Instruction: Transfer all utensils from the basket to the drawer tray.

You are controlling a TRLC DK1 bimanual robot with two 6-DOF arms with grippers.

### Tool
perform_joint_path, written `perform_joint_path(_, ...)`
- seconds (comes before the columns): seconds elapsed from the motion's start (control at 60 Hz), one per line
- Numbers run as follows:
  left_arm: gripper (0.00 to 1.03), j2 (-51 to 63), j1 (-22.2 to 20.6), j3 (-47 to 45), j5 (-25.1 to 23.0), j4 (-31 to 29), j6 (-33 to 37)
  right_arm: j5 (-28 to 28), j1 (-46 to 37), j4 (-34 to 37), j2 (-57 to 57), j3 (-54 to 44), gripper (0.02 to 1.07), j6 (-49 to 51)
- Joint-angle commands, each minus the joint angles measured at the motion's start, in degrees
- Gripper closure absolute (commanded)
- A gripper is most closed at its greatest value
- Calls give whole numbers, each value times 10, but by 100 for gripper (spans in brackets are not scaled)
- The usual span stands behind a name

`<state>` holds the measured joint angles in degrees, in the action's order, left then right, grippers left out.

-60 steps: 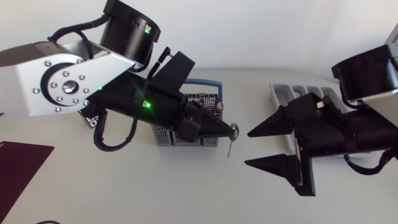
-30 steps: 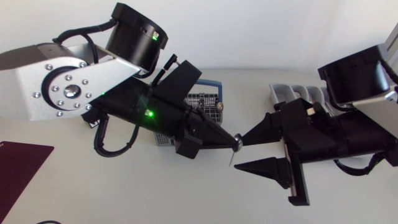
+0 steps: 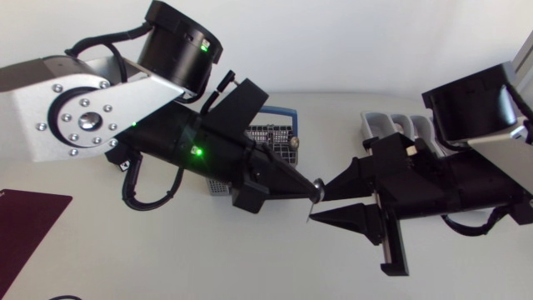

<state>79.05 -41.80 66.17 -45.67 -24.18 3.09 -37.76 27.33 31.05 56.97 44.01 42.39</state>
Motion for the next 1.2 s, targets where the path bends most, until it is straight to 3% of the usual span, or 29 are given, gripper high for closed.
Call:
perform_joint_path(0.0,100,-17,1,13,-9,-5,10,-6,4,-7,7,-18,71,-11)
perform_joint_path(0.25,100,-21,-3,13,-9,-5,7,-6,5,-19,2,-17,72,-27)
perform_joint_path(0.3,100,-21,-2,13,-9,-5,7,-6,5,-19,1,-16,79,-27)
perform_joint_path(0.483,100,-23,-1,14,-9,-9,7,-5,5,-20,0,-16,89,-27)
perform_joint_path(1.0,99,-28,-1,13,-9,-9,6,-5,11,-18,7,-11,101,-39)
perform_joint_path(1.067,84,-28,1,19,-9,-9,4,0,11,-18,8,-13,101,-41)
perform_joint_path(1.183,42,-28,8,37,-1,-6,4,1,12,-16,10,-16,101,-41)
